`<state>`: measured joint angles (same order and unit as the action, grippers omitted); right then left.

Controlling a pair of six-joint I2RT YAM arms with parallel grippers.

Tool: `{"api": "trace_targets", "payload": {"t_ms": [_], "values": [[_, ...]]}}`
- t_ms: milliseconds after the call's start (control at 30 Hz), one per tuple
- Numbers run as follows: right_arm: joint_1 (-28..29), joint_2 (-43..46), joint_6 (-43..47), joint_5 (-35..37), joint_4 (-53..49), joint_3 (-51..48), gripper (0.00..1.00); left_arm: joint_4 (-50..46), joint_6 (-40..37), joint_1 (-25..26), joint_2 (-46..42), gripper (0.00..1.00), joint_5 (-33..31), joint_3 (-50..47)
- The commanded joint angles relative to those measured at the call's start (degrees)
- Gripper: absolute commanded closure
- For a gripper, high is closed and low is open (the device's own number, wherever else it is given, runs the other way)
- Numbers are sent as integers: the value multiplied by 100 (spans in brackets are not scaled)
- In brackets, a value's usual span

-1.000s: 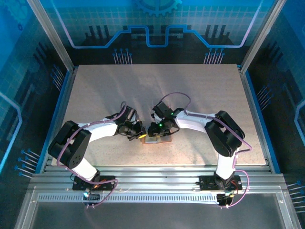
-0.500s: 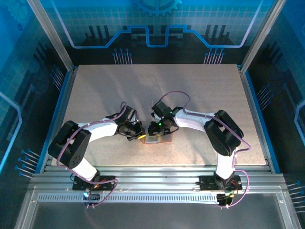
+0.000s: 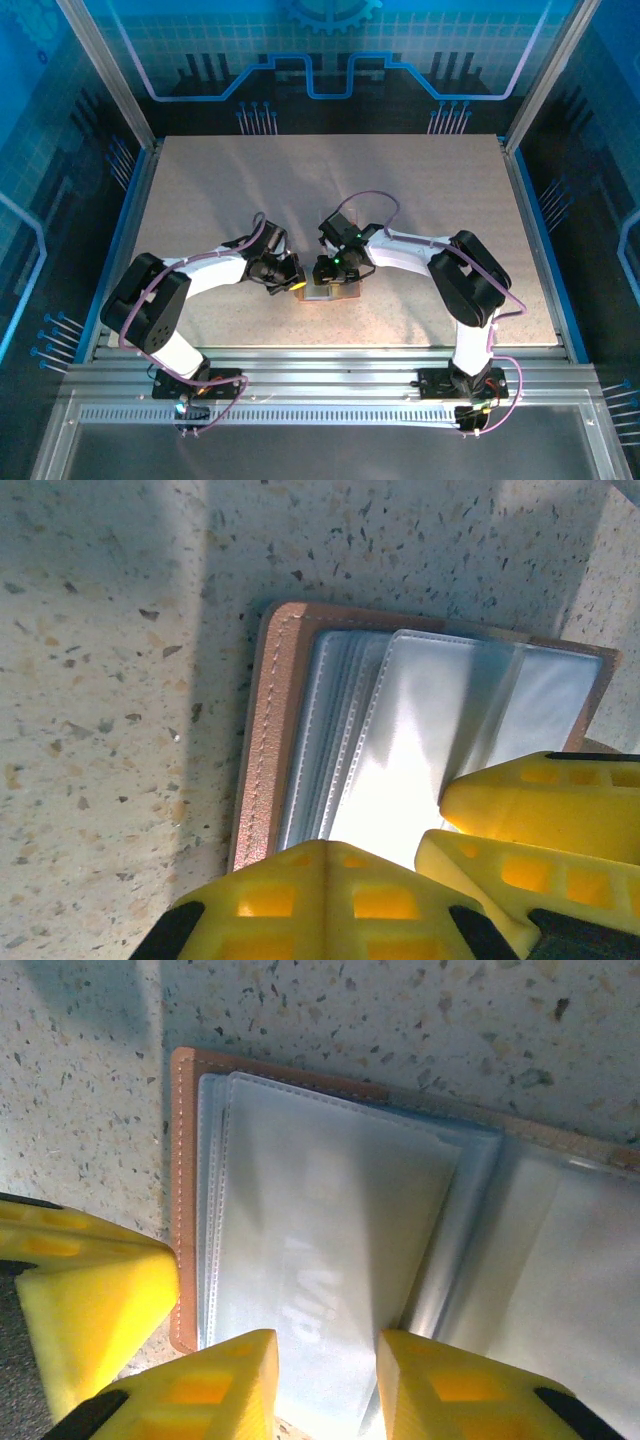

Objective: Take the credit cards out of the card holder

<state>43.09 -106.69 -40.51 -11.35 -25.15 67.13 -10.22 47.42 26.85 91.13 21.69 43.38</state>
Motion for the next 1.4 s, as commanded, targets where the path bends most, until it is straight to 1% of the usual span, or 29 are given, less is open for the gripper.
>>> {"api": "trace_targets", "payload": {"t_ms": [0,200,367,433,567,667,767,967,1367], "values": [[22,78,-8,116,-133,-77,68,-125,-137,43,-103,95,-42,133],[8,267,-62,144,-109,-95,68,-138,-136,47,-102,95,-56,118],[12,412,-161,-49,191,-154,68,-139,-134,44,-114,95,-78,97],[1,431,-227,-219,482,-253,68,-138,-129,47,-125,95,-80,101],[-90,282,-468,-798,1094,-438,68,-138,-128,48,-139,95,-83,80],[-117,202,-596,-924,1367,-580,68,-244,-155,47,-134,95,-151,91],[-142,161,-594,-923,1386,-631,68,-396,-204,43,-87,96,-249,101],[-182,153,-555,-852,1282,-685,69,-389,-207,48,40,96,-234,83],[-219,271,-447,-534,942,-740,68,-511,-211,41,247,97,-337,38]]}}
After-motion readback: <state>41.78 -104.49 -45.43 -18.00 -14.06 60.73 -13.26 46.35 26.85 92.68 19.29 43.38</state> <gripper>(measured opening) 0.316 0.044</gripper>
